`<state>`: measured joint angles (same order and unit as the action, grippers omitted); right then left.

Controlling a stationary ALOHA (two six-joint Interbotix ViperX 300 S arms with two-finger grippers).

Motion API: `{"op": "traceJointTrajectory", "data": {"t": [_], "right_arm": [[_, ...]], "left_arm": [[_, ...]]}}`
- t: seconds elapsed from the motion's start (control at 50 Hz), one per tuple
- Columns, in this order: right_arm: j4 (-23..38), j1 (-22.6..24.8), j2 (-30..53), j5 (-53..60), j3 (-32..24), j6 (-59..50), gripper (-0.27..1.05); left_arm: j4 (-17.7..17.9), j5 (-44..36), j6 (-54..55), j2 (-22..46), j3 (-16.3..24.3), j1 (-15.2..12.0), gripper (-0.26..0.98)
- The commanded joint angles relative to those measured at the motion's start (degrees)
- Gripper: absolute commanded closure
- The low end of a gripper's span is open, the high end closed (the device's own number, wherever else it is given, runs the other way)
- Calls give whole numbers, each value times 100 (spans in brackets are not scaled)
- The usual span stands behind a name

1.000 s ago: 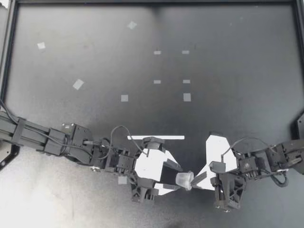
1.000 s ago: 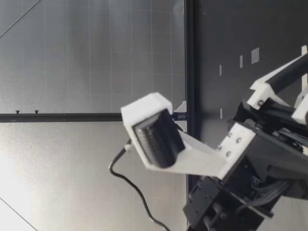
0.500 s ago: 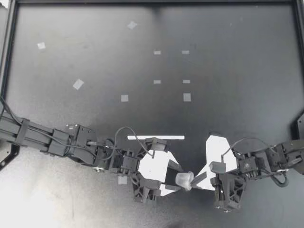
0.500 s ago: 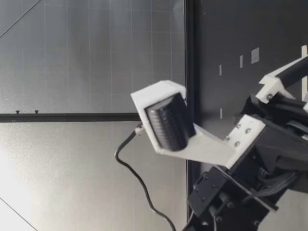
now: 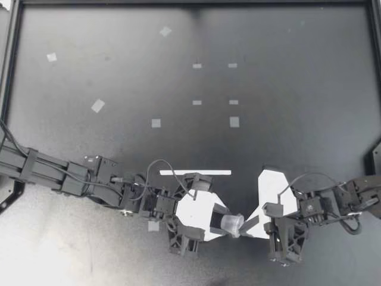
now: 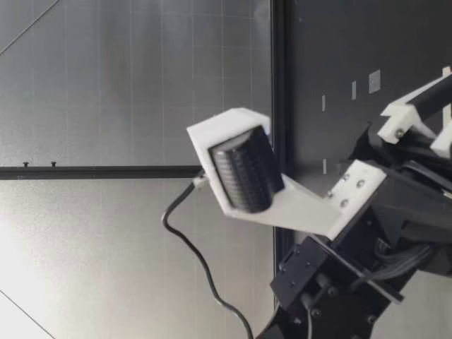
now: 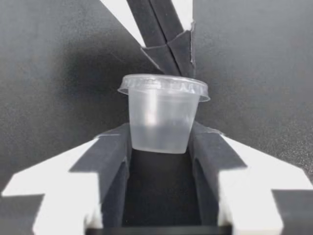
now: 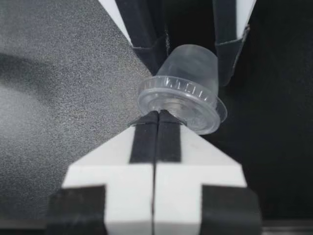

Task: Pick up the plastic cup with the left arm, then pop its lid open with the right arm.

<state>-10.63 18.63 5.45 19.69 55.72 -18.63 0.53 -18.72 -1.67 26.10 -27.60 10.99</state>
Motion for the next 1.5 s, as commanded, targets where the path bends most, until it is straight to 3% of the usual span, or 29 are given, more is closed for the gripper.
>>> {"op": "traceJointTrajectory", "data": {"t": [0.0, 0.2, 0.32, 0.38, 0.46, 0.54, 0.62, 0.74, 1.02, 1.3, 1.48], "right_arm": [[0, 44, -352, 35, 18, -18, 85], [-9, 44, -1784, 18, 422, -510, 85], [-35, 35, -2813, 149, 809, -1072, 78], [-70, 35, -3270, 439, 1046, -1485, 67], [-114, 35, -3656, 1213, 1354, -2101, 42], [-255, -35, -3630, 1986, 1529, -2619, 11], [-589, -167, -3287, 2707, 1547, -2918, -8], [-853, -264, -2399, 3753, 1301, -3278, 0], [-791, -545, -545, 5273, 729, -4368, 2], [-448, -826, -554, 5353, 571, -4421, 2], [299, -1107, -633, 5291, 255, -4430, 2]], "left_arm": [[-9, -18, -9, -141, 97, -26, 60], [-9, 88, -97, -677, -264, -53, 67], [62, -694, -404, -1477, -853, -114, 67], [141, -1564, -598, -1881, -1266, -167, 67], [387, -3173, -817, -2241, -1854, -220, 67], [712, -4465, -984, -2303, -2276, -220, 67], [1011, -5177, -993, -2206, -2514, -229, 67], [1362, -5291, -1002, -2004, -2452, -229, 67], [1371, -4957, -1143, -1740, -2057, -229, 67], [1371, -4887, -1143, -1758, -2101, -220, 67], [1371, -4852, -1143, -1740, -2092, -229, 67]]}}
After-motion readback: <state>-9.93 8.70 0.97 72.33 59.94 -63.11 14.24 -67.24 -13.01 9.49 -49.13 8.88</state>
